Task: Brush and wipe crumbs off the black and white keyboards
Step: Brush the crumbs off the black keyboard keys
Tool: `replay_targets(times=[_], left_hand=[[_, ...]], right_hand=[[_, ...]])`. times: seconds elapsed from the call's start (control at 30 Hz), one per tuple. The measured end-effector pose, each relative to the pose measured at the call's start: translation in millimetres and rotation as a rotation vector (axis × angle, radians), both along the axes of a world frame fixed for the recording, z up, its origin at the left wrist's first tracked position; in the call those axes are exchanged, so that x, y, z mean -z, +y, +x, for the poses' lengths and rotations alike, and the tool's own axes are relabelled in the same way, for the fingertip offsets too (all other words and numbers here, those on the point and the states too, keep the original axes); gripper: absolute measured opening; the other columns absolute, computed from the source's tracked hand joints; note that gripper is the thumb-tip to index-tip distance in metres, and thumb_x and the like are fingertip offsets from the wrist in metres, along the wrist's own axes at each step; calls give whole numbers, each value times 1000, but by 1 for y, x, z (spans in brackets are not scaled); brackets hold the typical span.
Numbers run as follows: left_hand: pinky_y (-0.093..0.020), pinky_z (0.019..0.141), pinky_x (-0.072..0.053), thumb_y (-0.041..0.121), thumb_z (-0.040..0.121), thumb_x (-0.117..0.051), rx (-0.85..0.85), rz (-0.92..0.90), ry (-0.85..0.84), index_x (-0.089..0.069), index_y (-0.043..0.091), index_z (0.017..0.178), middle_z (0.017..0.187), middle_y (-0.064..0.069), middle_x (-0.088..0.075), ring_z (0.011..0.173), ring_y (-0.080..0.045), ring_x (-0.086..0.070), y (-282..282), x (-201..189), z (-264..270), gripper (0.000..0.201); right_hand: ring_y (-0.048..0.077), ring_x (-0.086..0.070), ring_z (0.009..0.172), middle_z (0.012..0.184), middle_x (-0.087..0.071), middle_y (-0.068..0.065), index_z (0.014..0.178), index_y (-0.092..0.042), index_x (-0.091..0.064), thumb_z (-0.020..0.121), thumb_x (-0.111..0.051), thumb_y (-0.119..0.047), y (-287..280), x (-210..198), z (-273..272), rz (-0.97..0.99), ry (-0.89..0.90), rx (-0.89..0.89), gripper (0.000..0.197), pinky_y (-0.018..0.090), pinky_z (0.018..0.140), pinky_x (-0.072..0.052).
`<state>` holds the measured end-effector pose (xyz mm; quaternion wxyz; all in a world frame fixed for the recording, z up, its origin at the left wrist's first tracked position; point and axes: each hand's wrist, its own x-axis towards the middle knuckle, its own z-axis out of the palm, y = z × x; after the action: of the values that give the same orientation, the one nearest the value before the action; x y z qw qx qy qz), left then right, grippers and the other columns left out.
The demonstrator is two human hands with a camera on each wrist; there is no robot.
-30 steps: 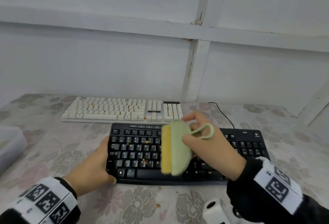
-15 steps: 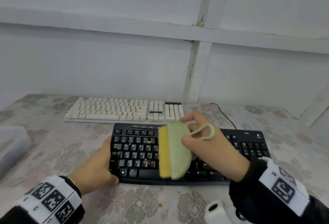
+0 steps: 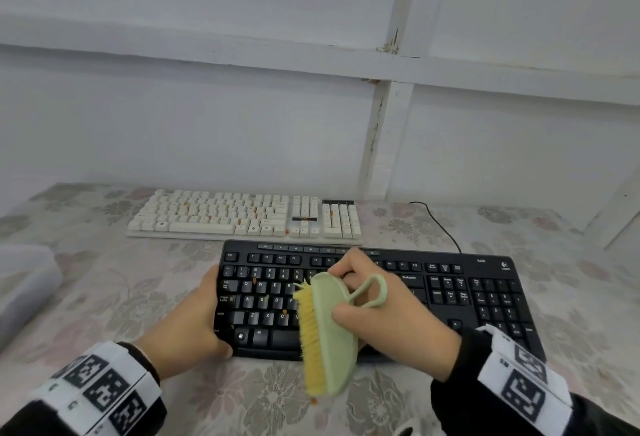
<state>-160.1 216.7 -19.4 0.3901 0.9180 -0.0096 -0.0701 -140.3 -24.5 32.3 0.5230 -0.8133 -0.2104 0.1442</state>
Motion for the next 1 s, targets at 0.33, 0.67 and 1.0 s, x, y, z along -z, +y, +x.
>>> replay_targets(times=[0.33,0.67,1.0], left_hand=[[-12,63,-45,-6,64,-70,-2,2,14,-10,37,129,103,9,-53,84,-10,-56,-1,-2,0,98],[-13,63,-46,-5,64,-71,-9,-1,34,-10,35,133,103,11,-53,86,-9,-56,0,-2,0,100],[-11,59,-45,-8,66,-67,-8,-1,19,-10,39,125,95,4,-55,76,-12,-57,-3,-6,-2,95]], right_hand=[[33,-56,70,95,-59,22,99,-29,-44,79,-51,-12,8,7,10,58,-73,97,27,48,60,-53],[23,-60,66,90,-66,14,99,-22,-49,82,-53,-3,-1,-7,18,112,-82,141,26,40,54,-56],[20,-49,65,84,-53,25,98,-13,-48,81,-54,-2,4,1,3,12,53,-28,21,28,55,-52]])
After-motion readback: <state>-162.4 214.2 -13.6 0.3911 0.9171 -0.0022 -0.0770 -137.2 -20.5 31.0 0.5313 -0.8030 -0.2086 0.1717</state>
